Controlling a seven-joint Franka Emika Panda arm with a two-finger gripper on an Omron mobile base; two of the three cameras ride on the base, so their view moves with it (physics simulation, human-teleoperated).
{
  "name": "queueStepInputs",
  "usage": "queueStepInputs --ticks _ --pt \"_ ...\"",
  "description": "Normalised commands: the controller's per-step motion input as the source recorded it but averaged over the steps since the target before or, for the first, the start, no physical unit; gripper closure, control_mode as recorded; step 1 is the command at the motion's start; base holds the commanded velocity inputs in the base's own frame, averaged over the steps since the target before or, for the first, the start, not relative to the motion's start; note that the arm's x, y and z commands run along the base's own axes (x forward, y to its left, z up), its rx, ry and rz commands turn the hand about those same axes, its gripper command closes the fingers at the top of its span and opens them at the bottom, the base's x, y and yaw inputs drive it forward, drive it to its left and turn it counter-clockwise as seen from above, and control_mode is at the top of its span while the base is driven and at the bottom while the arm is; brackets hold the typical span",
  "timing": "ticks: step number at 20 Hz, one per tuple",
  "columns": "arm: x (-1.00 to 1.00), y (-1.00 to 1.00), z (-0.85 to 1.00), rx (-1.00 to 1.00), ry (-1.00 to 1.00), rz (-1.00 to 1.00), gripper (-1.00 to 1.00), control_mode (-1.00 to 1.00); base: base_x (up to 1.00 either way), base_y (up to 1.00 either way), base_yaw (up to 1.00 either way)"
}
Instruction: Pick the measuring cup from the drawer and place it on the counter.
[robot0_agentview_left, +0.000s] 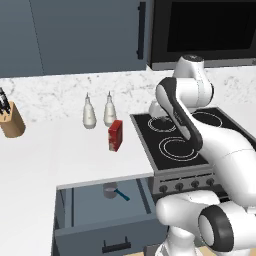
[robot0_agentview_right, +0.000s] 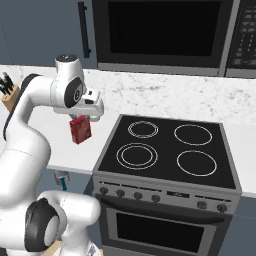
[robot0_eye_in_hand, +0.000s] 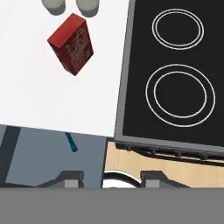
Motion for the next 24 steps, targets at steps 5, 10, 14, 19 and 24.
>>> queueStepInputs --ticks 5,10,14,19,24 --pt "-0.54 0.06 -0.03 -0.01 -0.01 0.00 -1.00 -1.00 0.00 0.00 0.00" --pt "-0.92 0.45 -0.22 -0.01 -0.05 0.00 -1.00 -1.00 0.00 0.00 0.00" --pt "-0.37 0.77 -0.04 0.00 0.01 -0.02 -1.00 -1.00 0.00 0.00 0.00" --pt "-0.16 0.19 -0.07 0.02 0.06 -0.03 -1.00 -1.00 0.00 0.00 0.00" --pt "-0.32 0.00 -0.24 0.01 0.00 0.00 -1.00 -1.00 0.00 0.00 0.00"
